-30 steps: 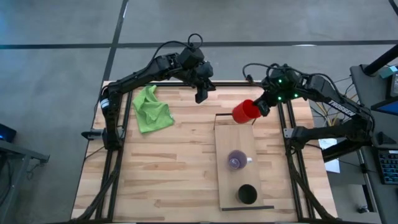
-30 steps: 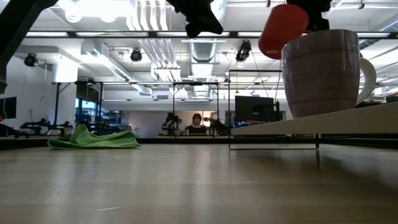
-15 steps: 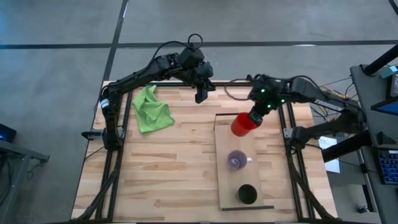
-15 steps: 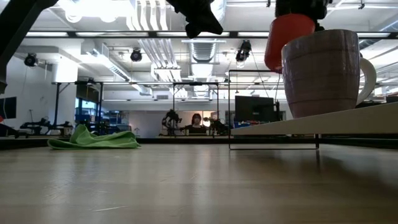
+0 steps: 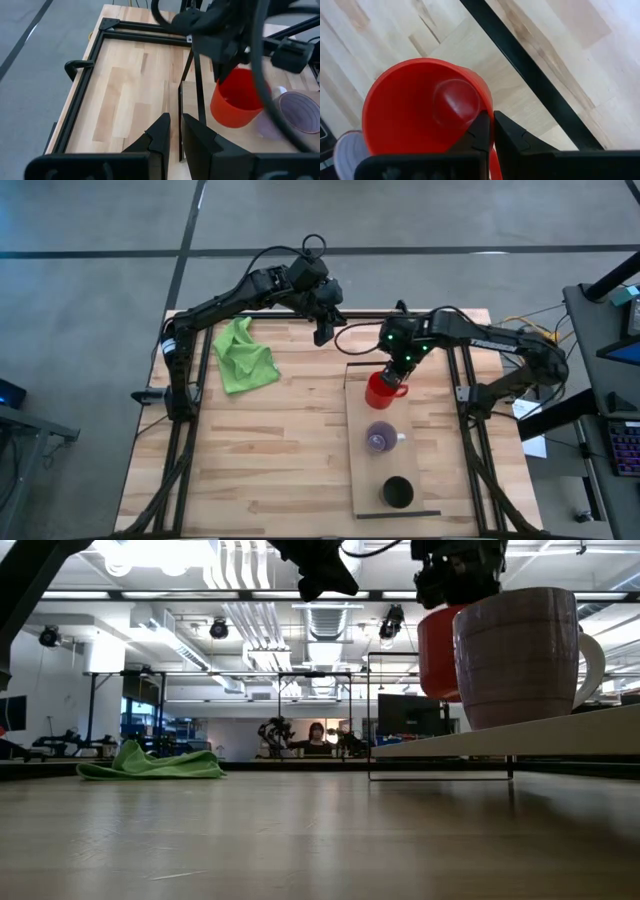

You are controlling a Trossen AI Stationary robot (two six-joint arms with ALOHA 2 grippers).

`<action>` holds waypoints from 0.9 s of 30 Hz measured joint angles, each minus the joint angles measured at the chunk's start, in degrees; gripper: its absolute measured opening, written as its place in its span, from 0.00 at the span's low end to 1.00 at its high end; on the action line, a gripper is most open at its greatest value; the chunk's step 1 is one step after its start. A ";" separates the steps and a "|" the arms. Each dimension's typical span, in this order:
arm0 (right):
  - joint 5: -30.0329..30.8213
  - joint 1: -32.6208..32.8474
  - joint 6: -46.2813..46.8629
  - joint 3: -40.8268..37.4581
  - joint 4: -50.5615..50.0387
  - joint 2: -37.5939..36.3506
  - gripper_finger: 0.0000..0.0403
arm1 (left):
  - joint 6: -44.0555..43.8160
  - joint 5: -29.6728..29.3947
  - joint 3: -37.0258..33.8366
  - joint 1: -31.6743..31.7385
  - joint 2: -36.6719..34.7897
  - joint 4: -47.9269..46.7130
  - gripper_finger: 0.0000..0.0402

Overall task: Stack small to large cups/mugs on shelf
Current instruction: Put the red mug on the shelf

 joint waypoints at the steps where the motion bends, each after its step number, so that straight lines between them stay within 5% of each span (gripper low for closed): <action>1: 0.01 0.00 0.00 0.00 0.00 0.48 0.02 | 0.00 0.00 0.00 0.00 0.00 0.00 0.08; 27: 2.92 1.94 0.49 0.00 0.17 2.93 0.02 | 0.09 0.00 0.00 0.01 0.09 0.04 0.08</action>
